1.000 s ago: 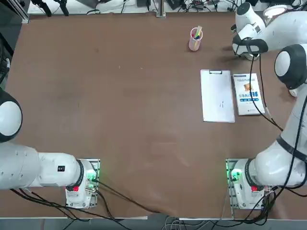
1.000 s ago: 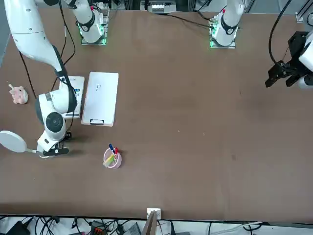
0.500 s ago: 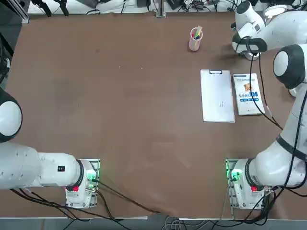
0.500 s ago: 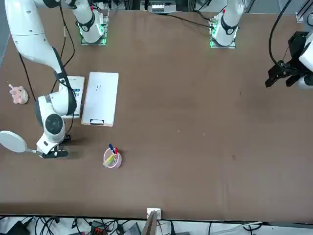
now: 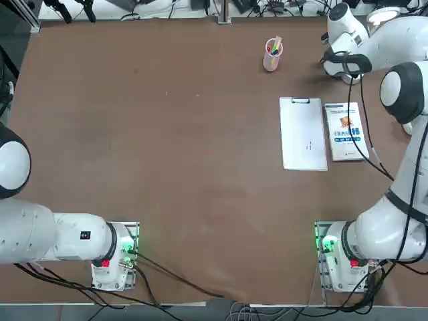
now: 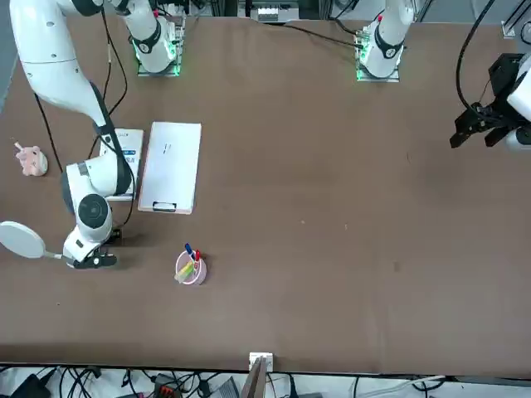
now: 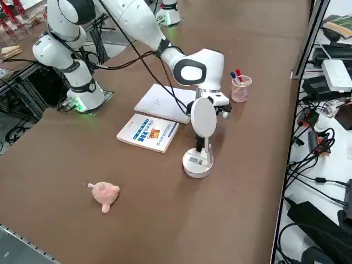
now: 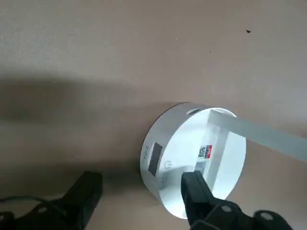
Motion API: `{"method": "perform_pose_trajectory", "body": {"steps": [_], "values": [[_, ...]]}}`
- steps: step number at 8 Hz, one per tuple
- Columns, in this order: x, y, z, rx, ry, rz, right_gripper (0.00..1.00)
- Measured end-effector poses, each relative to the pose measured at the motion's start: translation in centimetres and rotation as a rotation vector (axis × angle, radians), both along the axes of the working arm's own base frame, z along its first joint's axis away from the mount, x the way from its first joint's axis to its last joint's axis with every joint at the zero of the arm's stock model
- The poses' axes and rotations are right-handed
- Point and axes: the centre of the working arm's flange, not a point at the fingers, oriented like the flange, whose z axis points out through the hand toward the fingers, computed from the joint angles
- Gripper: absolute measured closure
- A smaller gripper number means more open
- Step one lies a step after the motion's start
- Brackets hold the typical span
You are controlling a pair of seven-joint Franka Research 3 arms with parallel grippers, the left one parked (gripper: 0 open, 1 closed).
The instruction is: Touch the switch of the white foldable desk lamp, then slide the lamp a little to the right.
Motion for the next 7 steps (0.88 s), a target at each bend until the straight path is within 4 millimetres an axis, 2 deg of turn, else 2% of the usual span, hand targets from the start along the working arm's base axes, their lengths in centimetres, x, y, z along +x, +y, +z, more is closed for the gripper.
{"method": "perform_pose_trajectory", "body": {"steps": [7], "values": [[0.05,0.04,0.0,0.069,-0.008,-0.055,0.0]]}}
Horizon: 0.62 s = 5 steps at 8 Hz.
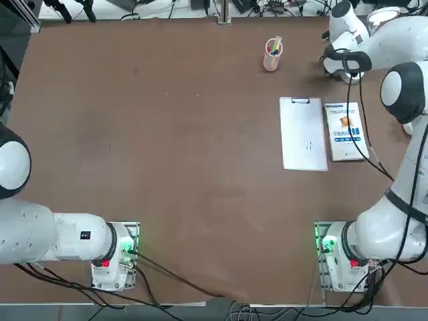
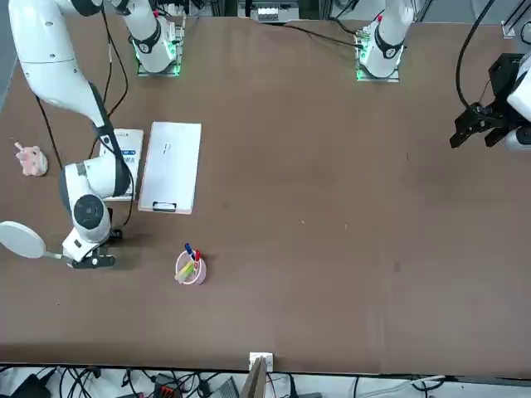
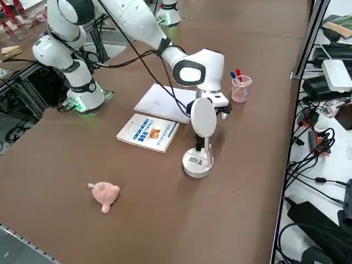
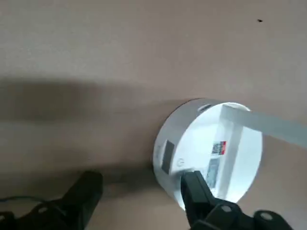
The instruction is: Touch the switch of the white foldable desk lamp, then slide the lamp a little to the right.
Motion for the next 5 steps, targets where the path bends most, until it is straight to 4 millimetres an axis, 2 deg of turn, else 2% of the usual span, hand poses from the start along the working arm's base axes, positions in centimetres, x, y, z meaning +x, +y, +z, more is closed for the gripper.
{"method": "perform_pose_trajectory", "body": {"steps": [5], "values": [[0.3,-1.3,-0.2,0.031,-0.03,0.004,0.0]]}}
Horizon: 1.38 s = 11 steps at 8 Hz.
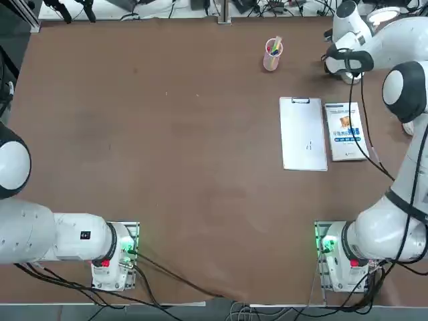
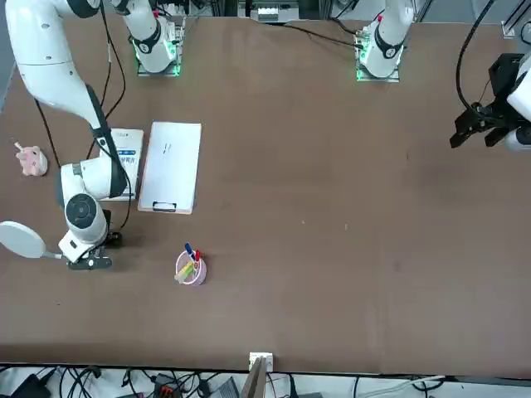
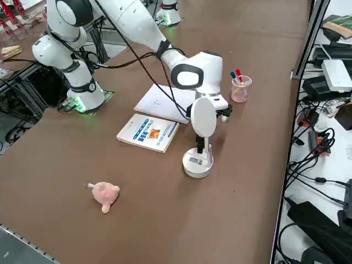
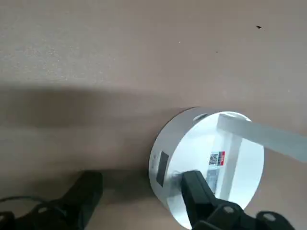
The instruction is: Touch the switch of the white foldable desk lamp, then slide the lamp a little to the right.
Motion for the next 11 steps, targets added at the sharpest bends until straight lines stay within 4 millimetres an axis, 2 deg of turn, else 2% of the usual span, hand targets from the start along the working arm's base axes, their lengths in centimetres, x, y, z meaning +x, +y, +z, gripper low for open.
{"method": "perform_pose_trajectory", "body": {"steps": [8,9,11], "values": [[0.2,0.8,0.6,0.015,0.002,-0.004,0.0],[0.3,1.2,1.4,0.007,0.01,-0.004,0.0],[0.4,3.1,4.5,-0.019,0.027,0.007,0.0]]}}
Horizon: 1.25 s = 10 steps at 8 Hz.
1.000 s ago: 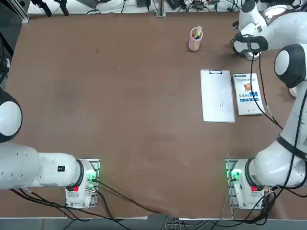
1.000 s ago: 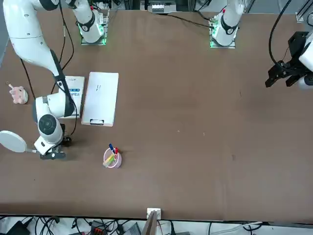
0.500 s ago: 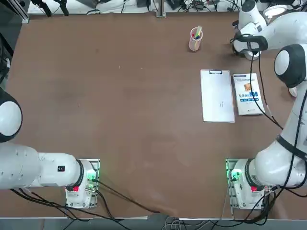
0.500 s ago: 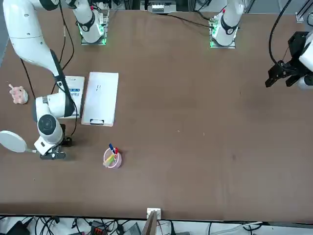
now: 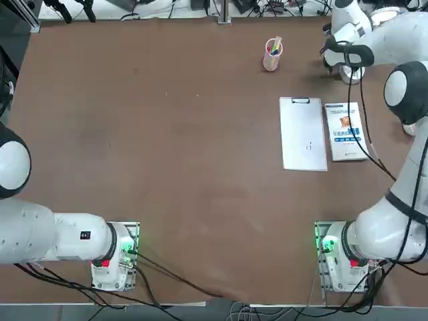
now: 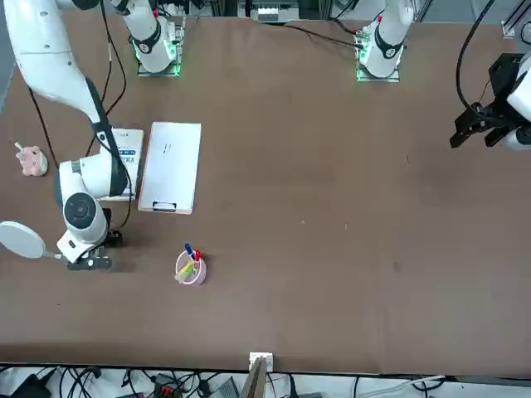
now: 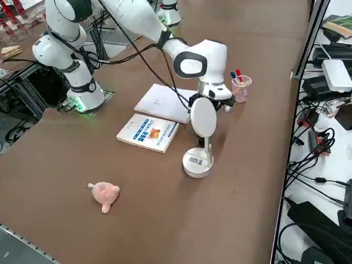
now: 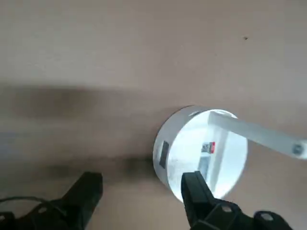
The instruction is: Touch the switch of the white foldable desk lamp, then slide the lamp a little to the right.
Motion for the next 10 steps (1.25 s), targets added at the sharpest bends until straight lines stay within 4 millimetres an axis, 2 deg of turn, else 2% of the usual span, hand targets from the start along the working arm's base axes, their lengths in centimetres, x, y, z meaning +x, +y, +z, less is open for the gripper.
{"method": "perform_pose_trajectory", "body": {"steps": [3,4,7,8,10], "values": [[-0.4,5.5,4.2,-0.07,0.057,0.154,0.0],[-0.3,6.6,5.5,-0.096,0.091,0.224,0.0],[1.2,5.7,9.1,-0.14,0.258,0.518,0.0],[1.3,5.4,9.2,-0.152,0.325,0.631,0.0],[1.5,5.0,8.1,-0.255,0.445,0.802,0.0]]}}
